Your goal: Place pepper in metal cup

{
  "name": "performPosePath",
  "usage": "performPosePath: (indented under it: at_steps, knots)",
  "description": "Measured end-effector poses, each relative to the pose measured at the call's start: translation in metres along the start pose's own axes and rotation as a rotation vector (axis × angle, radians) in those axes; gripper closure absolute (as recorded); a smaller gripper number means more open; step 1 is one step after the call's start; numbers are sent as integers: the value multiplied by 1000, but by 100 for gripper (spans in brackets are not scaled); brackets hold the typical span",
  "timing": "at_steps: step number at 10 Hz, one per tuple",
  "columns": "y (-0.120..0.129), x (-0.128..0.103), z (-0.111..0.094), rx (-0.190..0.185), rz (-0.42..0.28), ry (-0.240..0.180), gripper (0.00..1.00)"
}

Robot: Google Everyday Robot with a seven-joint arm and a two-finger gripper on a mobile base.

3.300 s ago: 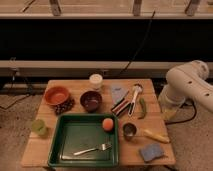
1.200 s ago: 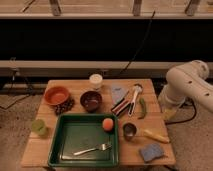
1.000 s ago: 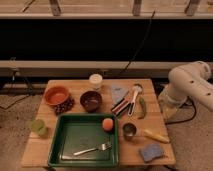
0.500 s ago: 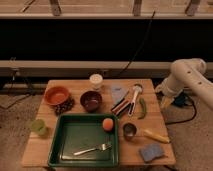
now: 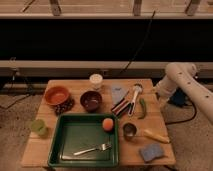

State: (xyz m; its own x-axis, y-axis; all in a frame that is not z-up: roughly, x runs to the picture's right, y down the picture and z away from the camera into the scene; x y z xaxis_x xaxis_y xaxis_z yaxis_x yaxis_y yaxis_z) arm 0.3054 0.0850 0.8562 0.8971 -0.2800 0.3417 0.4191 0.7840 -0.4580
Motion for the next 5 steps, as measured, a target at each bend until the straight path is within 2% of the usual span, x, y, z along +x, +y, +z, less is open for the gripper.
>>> performPosePath:
  at_steps: [2,5]
  knots:
    - [-2,-6,22,-17,-69,21,35]
    - [-12,-7,36,-38,-137,35,35]
